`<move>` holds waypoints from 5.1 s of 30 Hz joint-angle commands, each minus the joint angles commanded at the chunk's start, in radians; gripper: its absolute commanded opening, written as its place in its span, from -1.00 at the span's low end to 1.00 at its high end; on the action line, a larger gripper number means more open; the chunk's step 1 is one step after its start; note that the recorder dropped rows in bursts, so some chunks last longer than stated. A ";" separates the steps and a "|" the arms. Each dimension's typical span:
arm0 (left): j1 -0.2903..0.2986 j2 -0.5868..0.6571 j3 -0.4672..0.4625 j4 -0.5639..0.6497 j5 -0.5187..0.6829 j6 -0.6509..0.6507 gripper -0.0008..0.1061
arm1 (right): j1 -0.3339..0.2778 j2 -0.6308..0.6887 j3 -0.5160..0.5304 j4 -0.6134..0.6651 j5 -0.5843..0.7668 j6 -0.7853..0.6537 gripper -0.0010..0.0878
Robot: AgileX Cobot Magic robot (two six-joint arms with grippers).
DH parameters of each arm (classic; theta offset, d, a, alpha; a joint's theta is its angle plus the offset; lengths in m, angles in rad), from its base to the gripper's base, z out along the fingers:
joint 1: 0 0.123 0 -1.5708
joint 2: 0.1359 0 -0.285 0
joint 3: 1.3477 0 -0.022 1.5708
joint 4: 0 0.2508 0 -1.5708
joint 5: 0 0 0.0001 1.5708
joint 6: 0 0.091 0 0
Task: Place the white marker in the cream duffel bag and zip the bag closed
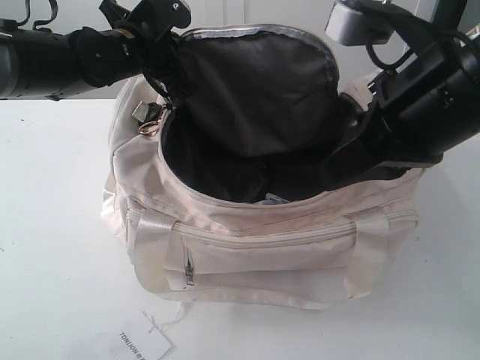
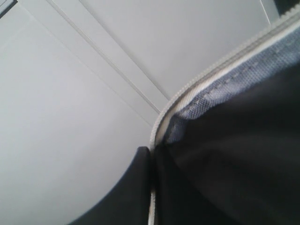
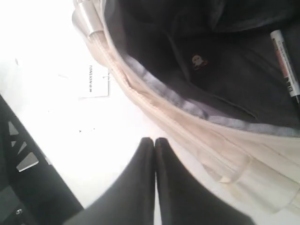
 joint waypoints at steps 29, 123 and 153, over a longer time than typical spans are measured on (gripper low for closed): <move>0.000 0.000 0.000 0.000 0.000 0.000 -0.99 | 0.000 -0.016 0.006 -0.002 0.045 0.038 -0.98; 0.132 -0.249 -0.152 0.190 1.241 -0.647 -0.99 | 0.000 -0.017 0.006 0.013 0.045 0.038 -0.98; 0.201 -0.147 -0.150 0.154 1.296 -0.786 -0.01 | 0.000 -0.017 0.006 0.013 0.045 0.038 -0.98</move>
